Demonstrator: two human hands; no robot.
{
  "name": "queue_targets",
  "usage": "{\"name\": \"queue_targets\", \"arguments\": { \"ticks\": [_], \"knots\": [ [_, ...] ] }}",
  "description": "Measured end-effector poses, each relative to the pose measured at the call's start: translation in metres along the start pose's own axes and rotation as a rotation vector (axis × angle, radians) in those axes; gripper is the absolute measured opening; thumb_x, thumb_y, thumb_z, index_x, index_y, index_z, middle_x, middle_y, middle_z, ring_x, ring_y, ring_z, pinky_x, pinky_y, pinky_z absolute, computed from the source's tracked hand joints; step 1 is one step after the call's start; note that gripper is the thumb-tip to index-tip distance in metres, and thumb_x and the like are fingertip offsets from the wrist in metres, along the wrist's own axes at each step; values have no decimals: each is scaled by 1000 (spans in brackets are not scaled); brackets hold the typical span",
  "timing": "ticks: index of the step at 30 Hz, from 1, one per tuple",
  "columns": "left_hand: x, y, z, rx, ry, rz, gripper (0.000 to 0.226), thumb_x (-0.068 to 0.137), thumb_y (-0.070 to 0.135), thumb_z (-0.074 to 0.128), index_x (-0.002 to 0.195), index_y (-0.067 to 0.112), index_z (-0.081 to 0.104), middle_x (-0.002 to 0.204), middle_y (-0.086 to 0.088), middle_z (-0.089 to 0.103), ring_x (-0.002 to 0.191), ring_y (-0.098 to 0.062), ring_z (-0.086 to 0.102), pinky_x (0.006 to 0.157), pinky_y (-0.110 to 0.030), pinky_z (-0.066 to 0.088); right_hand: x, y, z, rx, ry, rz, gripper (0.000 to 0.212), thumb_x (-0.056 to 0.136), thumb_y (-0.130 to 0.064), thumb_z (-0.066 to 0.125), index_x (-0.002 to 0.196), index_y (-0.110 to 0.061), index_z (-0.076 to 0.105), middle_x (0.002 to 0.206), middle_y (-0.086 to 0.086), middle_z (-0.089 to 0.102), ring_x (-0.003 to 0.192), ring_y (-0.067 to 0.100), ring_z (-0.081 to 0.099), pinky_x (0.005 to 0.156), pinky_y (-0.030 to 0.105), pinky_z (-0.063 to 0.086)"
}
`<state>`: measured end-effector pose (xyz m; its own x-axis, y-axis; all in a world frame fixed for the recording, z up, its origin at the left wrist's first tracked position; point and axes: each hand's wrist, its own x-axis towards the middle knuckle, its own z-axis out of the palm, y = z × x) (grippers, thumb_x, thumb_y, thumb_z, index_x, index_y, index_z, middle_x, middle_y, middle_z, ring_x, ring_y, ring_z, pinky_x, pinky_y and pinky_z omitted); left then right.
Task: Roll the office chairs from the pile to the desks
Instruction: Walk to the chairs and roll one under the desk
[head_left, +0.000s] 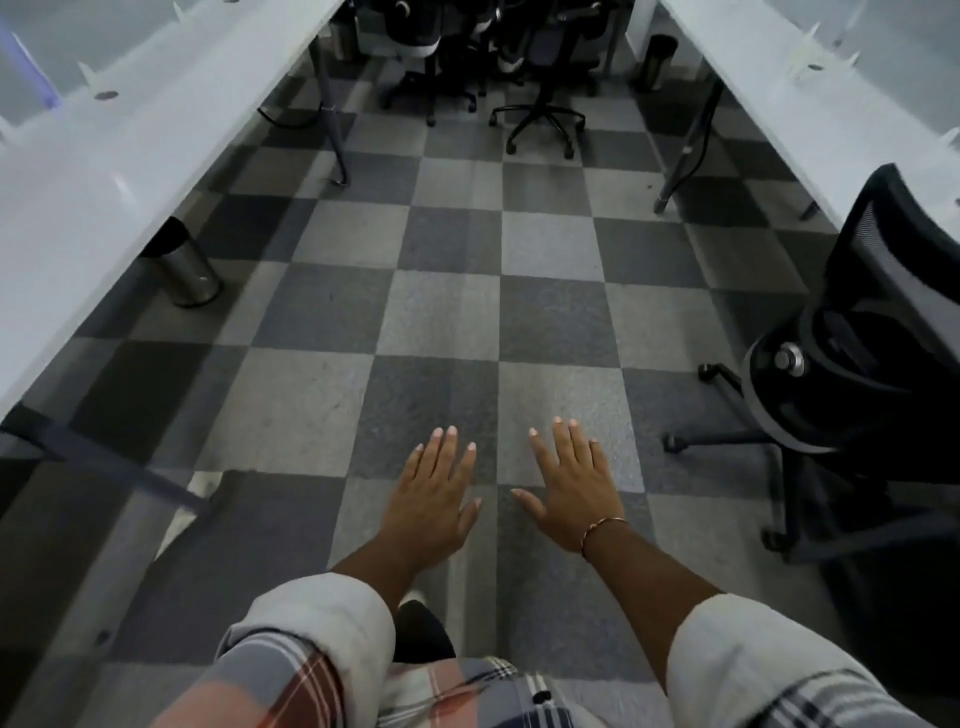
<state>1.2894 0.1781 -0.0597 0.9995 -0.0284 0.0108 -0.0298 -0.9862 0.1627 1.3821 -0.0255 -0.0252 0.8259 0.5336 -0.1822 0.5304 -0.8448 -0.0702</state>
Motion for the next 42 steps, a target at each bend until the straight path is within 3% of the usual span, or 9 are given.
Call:
{"name": "queue_targets", "arguments": {
  "ticks": [3,10,14,20,25,30,34,38,42],
  "knots": [
    [55,-16,4,9,0,17,69,98,53,33,152,10,31,158,-24,33,147,-39,30,120,-48,15,51,20,-6,-17,8,16,86,86,-72,24,153,-18,32,158,22,27,148,40,21,115,57,23],
    [202,-66,2,8,22,54,70,99,55,30,152,9,39,158,-23,33,148,-38,29,118,-47,13,184,55,-23,-49,-12,48,84,87,-70,24,152,-17,33,154,23,35,145,41,29,113,57,29],
    [285,-94,-14,28,61,105,71,100,56,30,153,10,39,160,-22,29,150,-37,24,120,-46,10,257,68,-48,-15,35,62,87,87,-70,12,158,-20,14,163,20,11,151,37,5,119,54,10],
    [396,-119,-34,21,45,111,71,98,55,32,151,8,41,157,-23,34,148,-38,29,118,-49,18,354,110,-84,10,81,141,89,83,-71,5,158,-23,5,165,17,0,151,34,-7,121,52,2],
    [482,-133,-24,42,47,127,70,97,53,34,149,7,44,155,-24,37,146,-39,32,117,-47,15,433,153,-92,10,59,166,91,81,-73,1,158,-24,-1,165,15,-4,151,33,-10,121,51,1],
    [588,-142,-16,47,6,138,71,98,55,32,151,8,42,157,-24,35,147,-40,30,117,-48,15,519,208,-102,48,34,180,83,94,-69,24,158,-24,-4,164,15,-10,150,33,-16,122,51,-3],
    [668,-138,-20,79,20,135,70,98,54,32,148,7,46,154,-25,39,144,-41,36,113,-49,20,580,251,-119,42,2,153,90,82,-73,2,158,-25,-4,164,15,-9,150,33,-15,121,51,-4],
    [736,-135,-26,56,34,87,69,99,55,32,148,7,45,155,-25,38,145,-40,34,119,-51,23,649,290,-138,47,30,120,87,87,-73,13,158,-22,12,164,18,7,151,36,0,120,53,6],
    [797,-149,-26,65,63,66,70,100,56,29,151,9,39,159,-23,31,149,-38,26,120,-48,14,713,311,-156,50,48,82,83,90,-72,17,158,-25,5,165,15,0,152,33,-7,121,51,2]
  ]
}}
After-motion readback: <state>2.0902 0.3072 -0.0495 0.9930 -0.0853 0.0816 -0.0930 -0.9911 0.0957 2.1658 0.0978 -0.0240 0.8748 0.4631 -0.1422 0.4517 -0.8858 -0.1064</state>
